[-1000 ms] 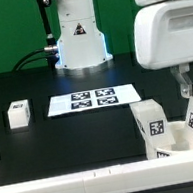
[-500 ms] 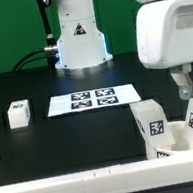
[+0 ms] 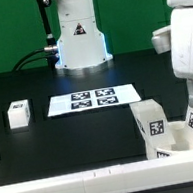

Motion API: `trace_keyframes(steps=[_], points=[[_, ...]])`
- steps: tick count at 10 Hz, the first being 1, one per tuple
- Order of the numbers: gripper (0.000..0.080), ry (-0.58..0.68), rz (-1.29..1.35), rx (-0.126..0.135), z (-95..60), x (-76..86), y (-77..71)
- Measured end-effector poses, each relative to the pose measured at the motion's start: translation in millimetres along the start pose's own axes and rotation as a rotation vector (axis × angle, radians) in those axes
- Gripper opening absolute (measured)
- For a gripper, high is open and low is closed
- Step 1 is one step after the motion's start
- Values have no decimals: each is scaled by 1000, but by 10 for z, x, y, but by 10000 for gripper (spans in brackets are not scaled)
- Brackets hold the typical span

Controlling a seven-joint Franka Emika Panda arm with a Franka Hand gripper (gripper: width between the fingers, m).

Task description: Assemble stool

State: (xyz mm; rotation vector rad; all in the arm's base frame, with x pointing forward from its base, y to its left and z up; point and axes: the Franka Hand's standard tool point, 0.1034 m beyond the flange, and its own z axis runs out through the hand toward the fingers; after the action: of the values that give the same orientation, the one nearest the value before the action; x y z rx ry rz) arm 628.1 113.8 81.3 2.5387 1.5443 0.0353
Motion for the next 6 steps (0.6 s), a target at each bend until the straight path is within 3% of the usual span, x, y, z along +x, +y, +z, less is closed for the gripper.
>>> trace_keyframes(steps=[1, 3, 6], points=[[649, -10, -69, -4, 68, -46, 73], [649, -37, -182, -36, 114, -29, 227], [649, -39, -216, -42, 121, 3, 228]])
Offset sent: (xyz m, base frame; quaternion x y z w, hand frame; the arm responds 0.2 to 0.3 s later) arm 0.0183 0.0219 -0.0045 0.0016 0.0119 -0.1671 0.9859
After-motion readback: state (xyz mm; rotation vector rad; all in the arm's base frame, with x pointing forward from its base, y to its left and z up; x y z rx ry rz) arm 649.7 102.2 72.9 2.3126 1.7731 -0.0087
